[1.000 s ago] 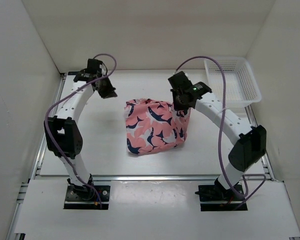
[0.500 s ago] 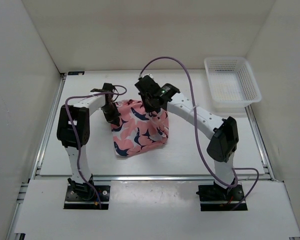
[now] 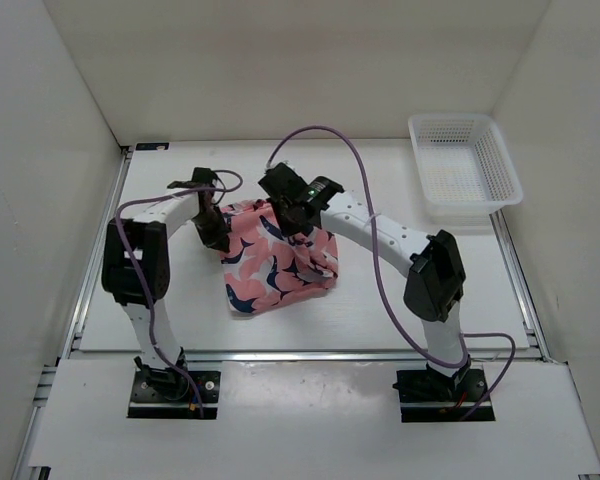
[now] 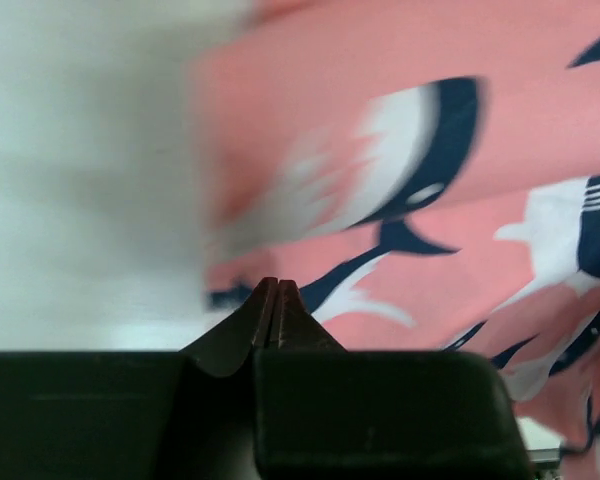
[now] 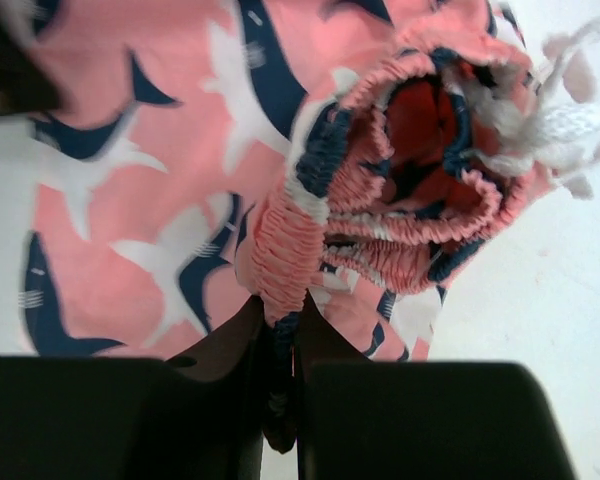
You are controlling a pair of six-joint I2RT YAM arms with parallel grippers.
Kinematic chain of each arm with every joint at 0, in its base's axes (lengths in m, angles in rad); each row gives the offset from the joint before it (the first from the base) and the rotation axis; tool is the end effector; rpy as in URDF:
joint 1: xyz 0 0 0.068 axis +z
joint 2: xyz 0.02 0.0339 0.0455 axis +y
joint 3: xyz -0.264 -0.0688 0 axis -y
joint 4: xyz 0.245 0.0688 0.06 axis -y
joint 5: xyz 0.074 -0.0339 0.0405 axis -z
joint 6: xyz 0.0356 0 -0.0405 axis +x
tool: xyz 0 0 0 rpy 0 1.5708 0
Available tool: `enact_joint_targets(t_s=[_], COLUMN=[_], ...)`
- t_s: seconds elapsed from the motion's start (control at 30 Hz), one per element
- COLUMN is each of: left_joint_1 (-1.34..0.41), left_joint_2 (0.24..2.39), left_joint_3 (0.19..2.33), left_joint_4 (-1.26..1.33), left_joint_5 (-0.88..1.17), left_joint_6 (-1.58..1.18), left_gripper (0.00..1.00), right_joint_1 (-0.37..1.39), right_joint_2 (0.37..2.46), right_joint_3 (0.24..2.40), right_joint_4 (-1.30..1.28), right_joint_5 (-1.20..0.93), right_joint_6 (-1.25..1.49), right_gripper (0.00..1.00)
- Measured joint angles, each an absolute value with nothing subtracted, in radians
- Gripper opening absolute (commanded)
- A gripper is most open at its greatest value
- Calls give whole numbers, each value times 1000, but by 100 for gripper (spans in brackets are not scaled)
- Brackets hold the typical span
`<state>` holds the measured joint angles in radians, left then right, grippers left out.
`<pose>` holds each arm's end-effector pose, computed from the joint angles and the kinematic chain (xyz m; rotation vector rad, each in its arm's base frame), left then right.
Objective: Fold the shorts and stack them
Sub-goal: Fold the shorts
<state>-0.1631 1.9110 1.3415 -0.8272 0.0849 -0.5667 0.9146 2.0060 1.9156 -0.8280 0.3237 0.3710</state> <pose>0.3604 -0.0624 0.1730 -0.5908 2.9432 -0.2126 0.2812 0.3466 0.3049 -0.5226 2.3748 0.1750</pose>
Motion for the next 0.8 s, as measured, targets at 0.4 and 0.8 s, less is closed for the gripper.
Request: enact_joint_targets(t_s=[0.4, 0.8], left_joint_1=[-29, -59], left_joint_2=[1839, 1902], left_joint_3=[1228, 1243], left_joint_4=[-787, -763], left_joint_5=[78, 130], left_joint_6=[-533, -534], left_gripper=[10, 10], right_joint_1=[835, 875], right_joint_2=[1876, 1909], right_joint_3=[1718, 1868], right_joint_4=[-800, -809], right_joint_5=[342, 339], right_joint_6=[397, 381], right_gripper=[0, 0])
